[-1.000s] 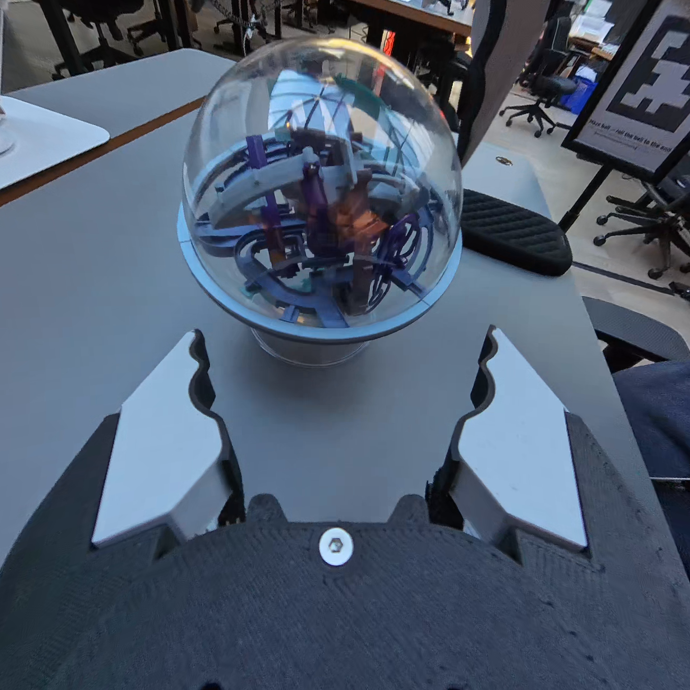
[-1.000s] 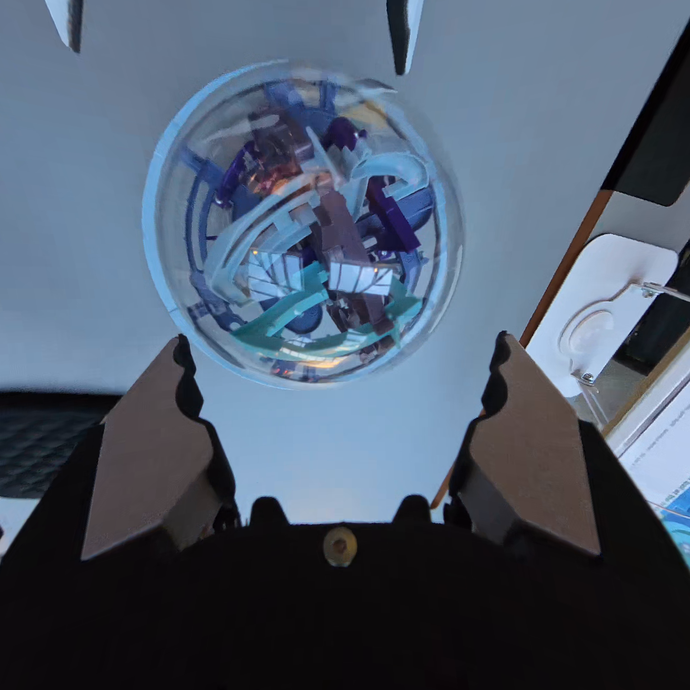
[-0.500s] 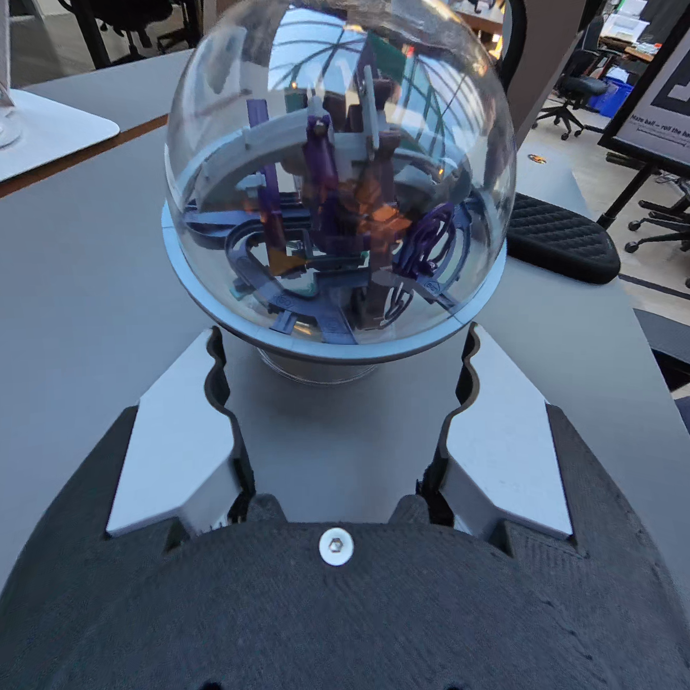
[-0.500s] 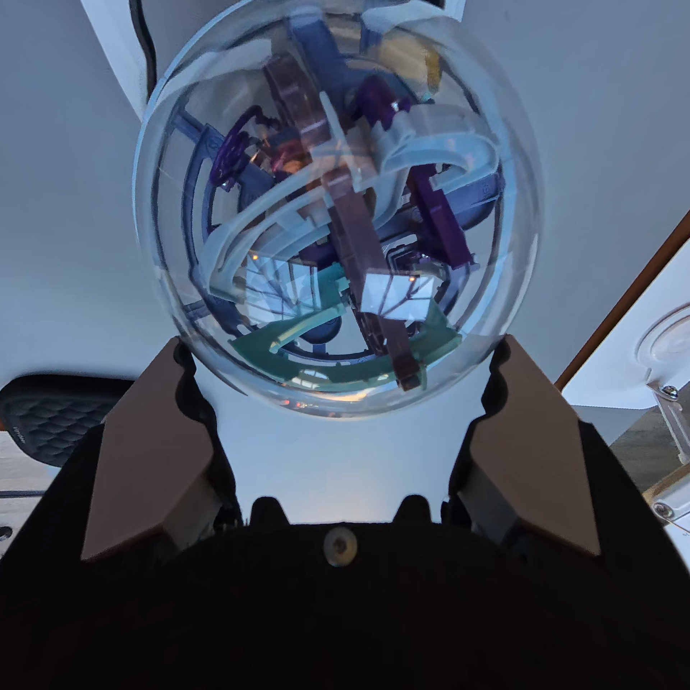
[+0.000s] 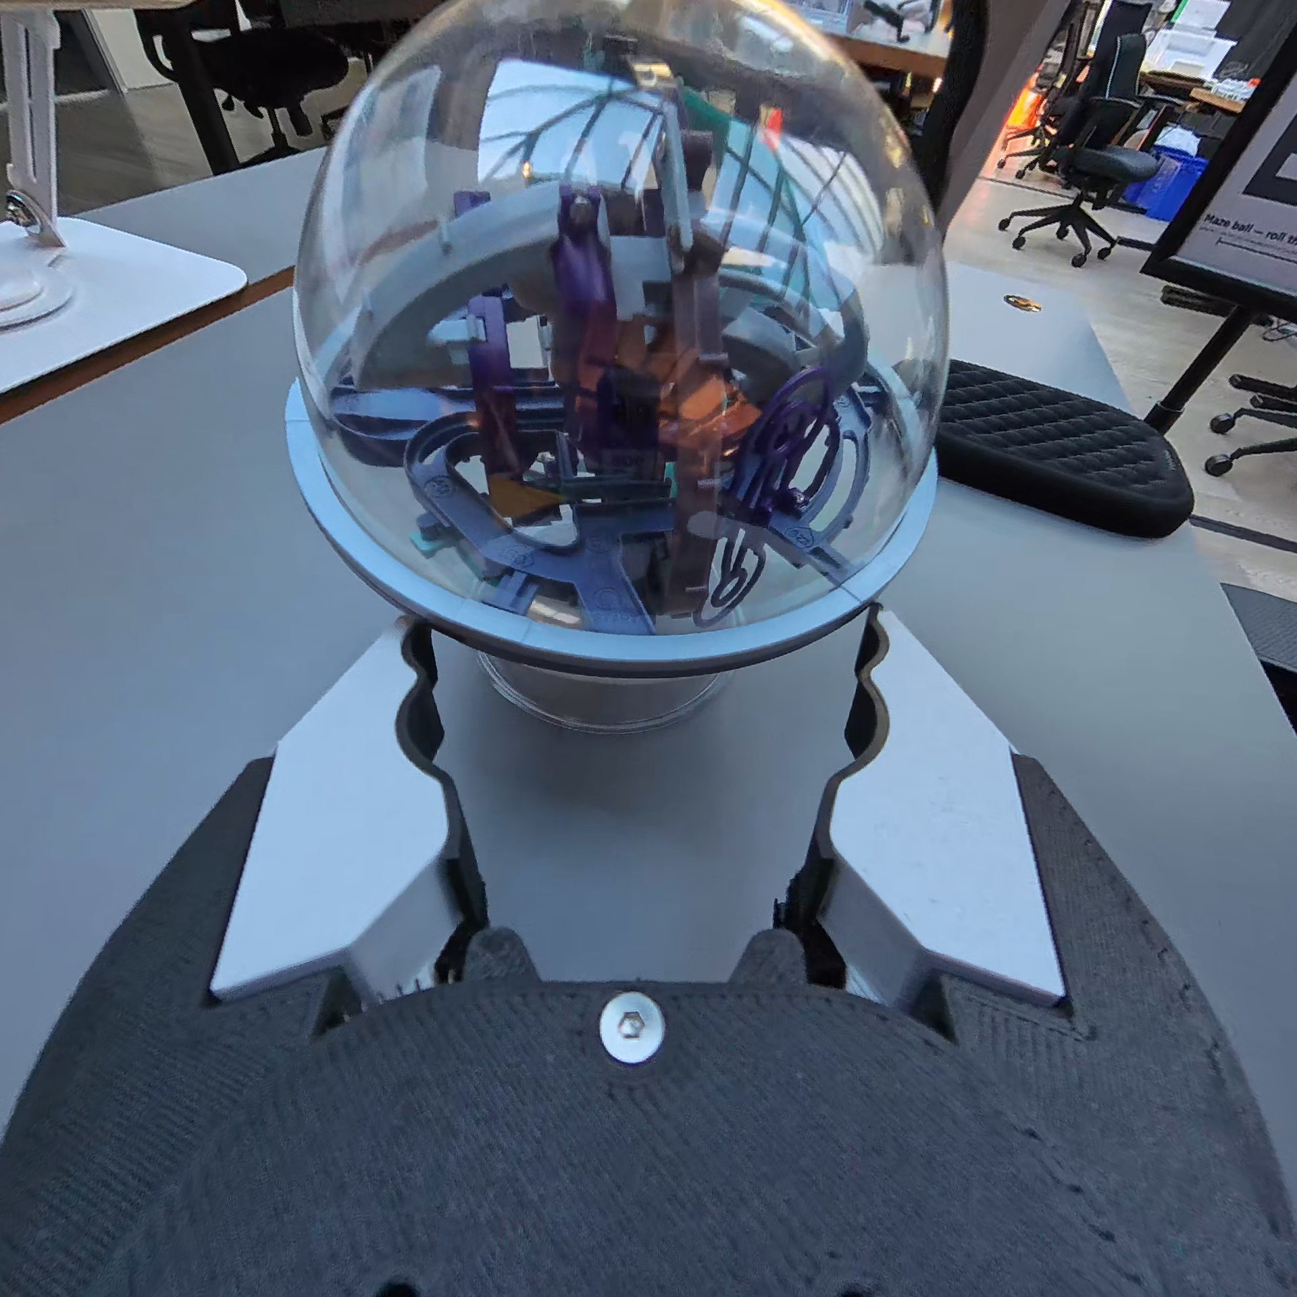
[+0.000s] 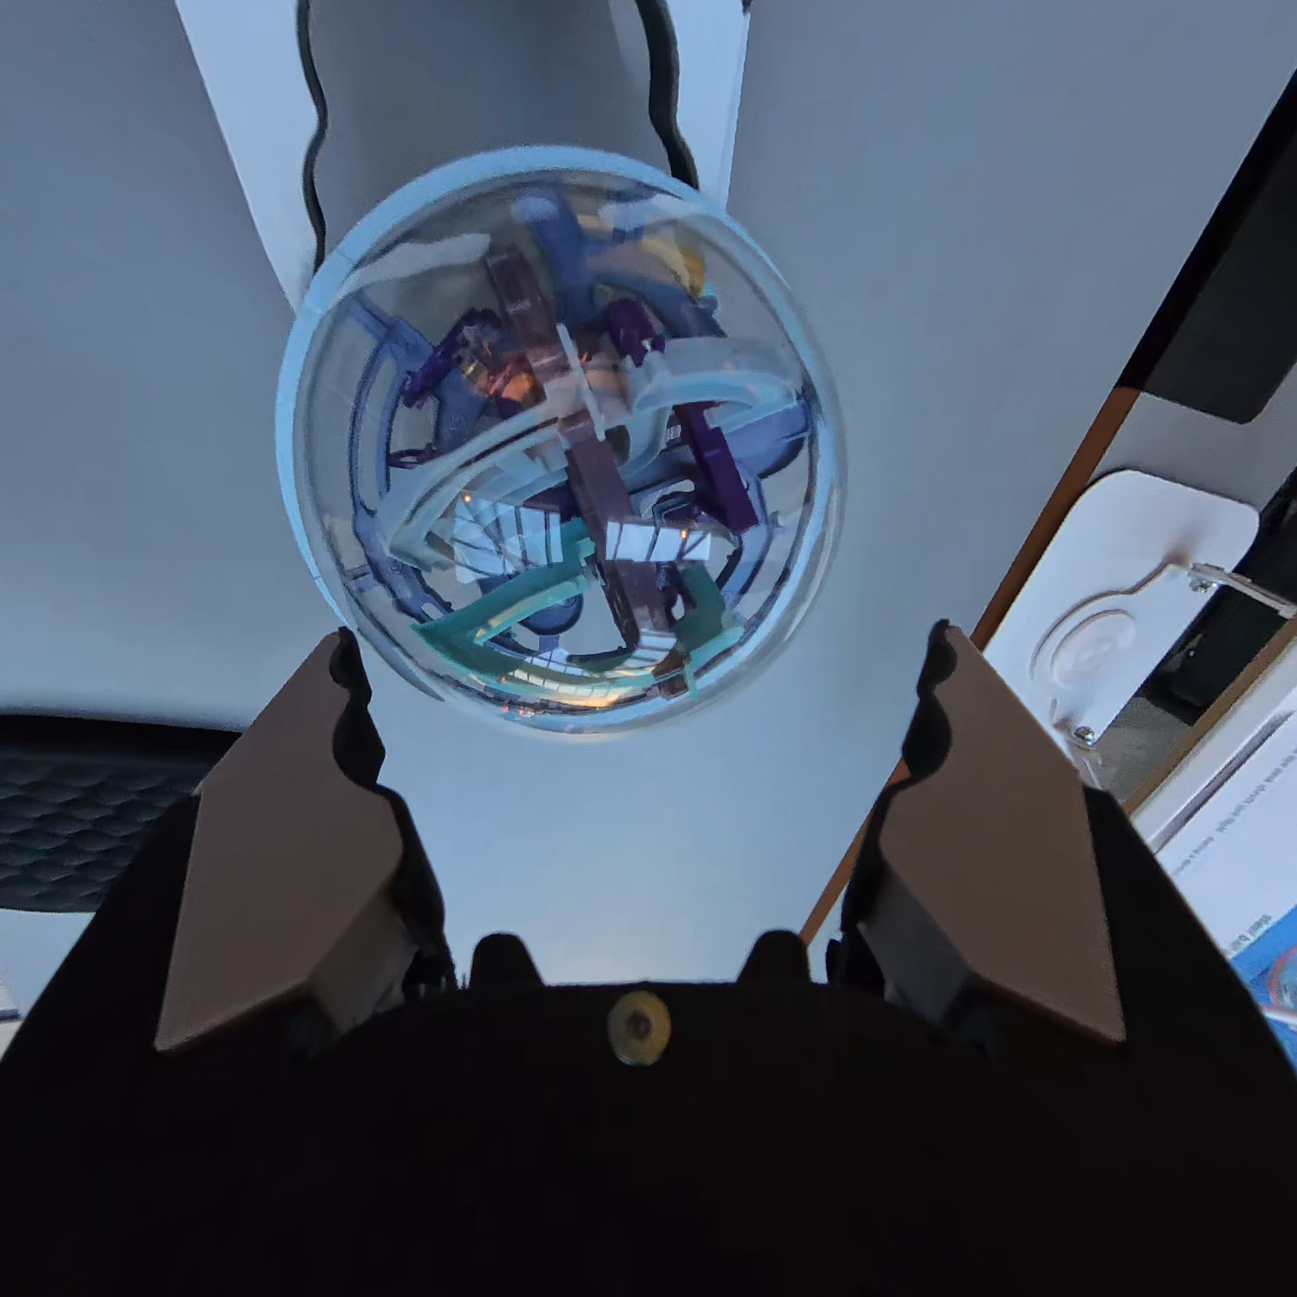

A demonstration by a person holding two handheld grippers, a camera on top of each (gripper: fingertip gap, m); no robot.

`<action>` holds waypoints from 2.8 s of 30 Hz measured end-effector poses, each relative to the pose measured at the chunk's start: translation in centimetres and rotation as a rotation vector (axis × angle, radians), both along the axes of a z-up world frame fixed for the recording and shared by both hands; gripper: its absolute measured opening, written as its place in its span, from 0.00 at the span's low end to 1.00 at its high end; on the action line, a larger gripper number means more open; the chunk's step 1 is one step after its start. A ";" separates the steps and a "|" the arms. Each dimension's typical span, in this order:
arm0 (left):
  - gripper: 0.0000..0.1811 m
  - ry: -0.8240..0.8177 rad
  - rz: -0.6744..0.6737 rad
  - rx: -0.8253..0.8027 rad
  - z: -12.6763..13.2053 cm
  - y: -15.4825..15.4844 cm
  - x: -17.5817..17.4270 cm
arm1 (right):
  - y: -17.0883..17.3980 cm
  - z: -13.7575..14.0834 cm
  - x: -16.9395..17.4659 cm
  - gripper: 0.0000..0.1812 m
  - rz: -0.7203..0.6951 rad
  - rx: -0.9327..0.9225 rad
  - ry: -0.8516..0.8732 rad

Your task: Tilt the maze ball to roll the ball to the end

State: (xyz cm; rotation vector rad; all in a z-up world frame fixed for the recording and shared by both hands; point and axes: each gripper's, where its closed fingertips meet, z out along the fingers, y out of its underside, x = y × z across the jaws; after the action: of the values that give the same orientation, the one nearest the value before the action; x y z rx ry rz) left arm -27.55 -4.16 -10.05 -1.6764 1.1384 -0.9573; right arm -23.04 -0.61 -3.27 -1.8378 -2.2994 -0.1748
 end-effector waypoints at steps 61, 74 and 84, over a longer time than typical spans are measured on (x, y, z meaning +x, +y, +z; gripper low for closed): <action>0.75 0.002 -0.062 -0.028 -0.2 1.6 1.3 | -1.2 -3.7 0.7 0.85 -0.349 -0.013 0.399; 0.81 0.122 -0.085 0.043 -1.7 1.9 2.9 | -1.1 -3.6 0.4 0.84 -0.347 -0.011 0.561; 0.83 0.005 -0.081 0.031 0.3 1.7 2.8 | -1.4 -3.4 0.3 0.84 -0.353 0.018 0.637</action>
State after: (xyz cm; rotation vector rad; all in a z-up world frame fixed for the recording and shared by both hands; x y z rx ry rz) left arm -24.80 -2.48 -9.71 -1.6193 1.2270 -0.9813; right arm -22.73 -1.98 -6.70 -1.9149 -1.5389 0.3005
